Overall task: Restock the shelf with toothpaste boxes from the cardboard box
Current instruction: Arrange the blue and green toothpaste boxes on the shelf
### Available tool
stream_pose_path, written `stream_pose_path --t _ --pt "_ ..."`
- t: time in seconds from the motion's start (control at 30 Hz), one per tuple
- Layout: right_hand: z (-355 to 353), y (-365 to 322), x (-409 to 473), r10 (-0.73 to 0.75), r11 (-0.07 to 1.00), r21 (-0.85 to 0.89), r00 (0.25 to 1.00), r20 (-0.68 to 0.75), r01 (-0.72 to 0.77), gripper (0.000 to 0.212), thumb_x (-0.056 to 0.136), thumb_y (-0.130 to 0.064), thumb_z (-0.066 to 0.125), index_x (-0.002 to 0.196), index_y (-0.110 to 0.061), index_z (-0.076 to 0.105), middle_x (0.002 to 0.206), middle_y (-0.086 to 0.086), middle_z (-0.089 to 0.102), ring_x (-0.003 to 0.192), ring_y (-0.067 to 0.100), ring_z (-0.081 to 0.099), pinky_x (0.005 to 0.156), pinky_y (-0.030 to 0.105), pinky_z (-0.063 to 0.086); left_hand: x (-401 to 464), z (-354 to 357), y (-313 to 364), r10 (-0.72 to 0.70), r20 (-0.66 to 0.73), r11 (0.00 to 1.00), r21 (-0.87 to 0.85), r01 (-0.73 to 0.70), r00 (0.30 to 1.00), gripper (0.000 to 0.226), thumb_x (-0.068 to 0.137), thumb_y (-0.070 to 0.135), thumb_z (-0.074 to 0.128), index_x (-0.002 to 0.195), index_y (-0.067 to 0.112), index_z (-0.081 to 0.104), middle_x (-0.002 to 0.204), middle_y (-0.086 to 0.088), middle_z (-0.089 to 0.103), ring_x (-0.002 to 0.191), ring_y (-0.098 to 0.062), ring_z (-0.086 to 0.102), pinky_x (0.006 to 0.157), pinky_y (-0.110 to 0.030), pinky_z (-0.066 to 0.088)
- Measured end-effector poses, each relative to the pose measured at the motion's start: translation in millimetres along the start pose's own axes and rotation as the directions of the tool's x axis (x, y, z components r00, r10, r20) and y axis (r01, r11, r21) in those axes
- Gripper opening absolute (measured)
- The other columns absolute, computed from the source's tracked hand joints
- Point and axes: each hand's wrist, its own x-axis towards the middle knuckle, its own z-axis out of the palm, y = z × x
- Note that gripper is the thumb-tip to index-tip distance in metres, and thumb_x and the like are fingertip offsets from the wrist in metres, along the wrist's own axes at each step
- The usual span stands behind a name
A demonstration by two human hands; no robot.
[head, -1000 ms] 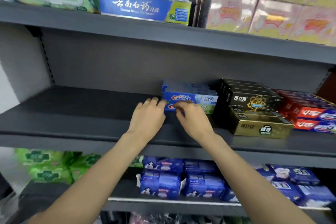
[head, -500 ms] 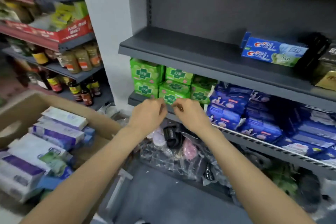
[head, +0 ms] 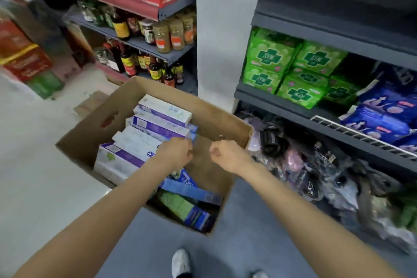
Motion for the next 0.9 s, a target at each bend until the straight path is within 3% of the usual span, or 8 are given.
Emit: stream_pose_path --t 0.13,0.23,0.33,0.43,0.57,0.73,0.8,0.9 --pt "42.4 -22.3 18.9 0.078 0.997 -0.031 0.991 0.112 -0.075 0.041 0.089 -0.019 0.055 0.13 -0.013 0.052 0.131 0.013 0.056 0.121 0.029 0.052 0.098 0.035 0.042 1.9 25.9 -47.3 0.095 0.116 0.962 0.246 -0.121 0.989 0.046 0.09 0.031 0.053 0.133 0.016 0.046 0.139 -0.008 0.041 0.13 -0.028 0.035 0.102 -0.04 0.034" --pt "70.8 -38.3 26.5 0.056 0.996 0.059 0.985 0.165 -0.067 0.062 0.085 -0.019 0.065 0.139 -0.01 0.037 0.138 0.013 0.047 0.126 0.028 0.046 0.097 0.029 0.036 0.0 39.0 -71.1 0.167 0.057 0.946 0.27 -0.177 0.984 0.056 0.089 0.03 0.056 0.141 0.02 0.038 0.15 -0.005 0.027 0.136 -0.027 0.024 0.107 -0.038 0.028" --pt "96.1 -53.7 29.1 0.039 0.962 0.258 0.977 0.21 -0.094 0.078 0.073 -0.029 0.079 0.135 -0.011 0.035 0.135 0.008 0.041 0.122 0.023 0.044 0.095 0.026 0.036 1.4 44.5 -88.6 0.135 0.004 0.982 0.131 -0.134 0.991 0.061 0.089 0.021 0.056 0.144 0.024 0.03 0.148 -0.004 0.032 0.133 -0.028 0.031 0.102 -0.04 0.033" --pt "117.9 -64.6 32.7 0.057 0.981 0.17 0.972 0.228 -0.097 0.094 0.065 -0.031 0.085 0.139 -0.012 0.029 0.133 0.008 0.028 0.119 0.025 0.043 0.105 0.034 0.038 3.9 46.0 -104.5 0.148 0.09 0.983 -0.122 -0.137 0.985 0.07 0.087 -0.003 0.049 0.146 0.026 0.027 0.145 -0.005 0.034 0.126 -0.029 0.039 0.093 -0.04 0.042" --pt "116.4 -63.9 35.2 0.057 0.995 0.07 0.992 0.114 -0.065 0.058 0.077 -0.022 0.074 0.126 -0.009 0.047 0.124 0.012 0.038 0.108 0.03 0.051 0.094 0.035 0.044 9.7 45.4 -109.6 0.16 0.102 0.968 -0.21 -0.136 0.982 0.084 0.08 -0.016 0.046 0.148 0.025 0.022 0.144 -0.008 0.035 0.123 -0.03 0.041 0.089 -0.035 0.042" --pt "83.0 -44.9 26.3 0.147 0.97 0.198 0.989 -0.027 -0.139 0.025 0.083 -0.019 0.064 0.095 -0.01 0.044 0.09 0.012 0.058 0.081 0.026 0.056 0.064 0.03 0.037 22.8 45.4 -102.8 0.156 0.048 0.923 -0.363 -0.128 0.987 0.063 0.078 0.009 0.073 0.134 0.013 0.043 0.121 -0.012 0.05 0.11 -0.03 0.052 0.092 -0.032 0.042" --pt "67.4 -31.2 20.8 0.198 0.946 0.28 0.974 -0.11 -0.16 0.019 0.083 -0.017 0.063 0.092 -0.011 0.047 0.084 0.01 0.059 0.077 0.025 0.055 0.063 0.031 0.037 21.6 35.2 -94.2 0.218 0.04 0.876 -0.449 -0.178 0.975 0.06 0.074 0.015 0.079 0.126 0.01 0.049 0.11 -0.006 0.051 0.095 -0.02 0.05 0.08 -0.024 0.039" --pt "38.7 -10.7 10.0 0.274 0.858 0.495 0.939 -0.21 -0.139 0.014 0.082 -0.012 0.065 0.091 -0.013 0.054 0.089 0.012 0.067 0.083 0.025 0.063 0.079 0.037 0.048 16.9 13.6 -75.1 0.283 -0.032 0.79 -0.559 -0.252 0.959 0.053 0.076 0.023 0.078 0.12 0.013 0.049 0.096 -0.006 0.059 0.082 -0.02 0.053 0.065 -0.019 0.039"
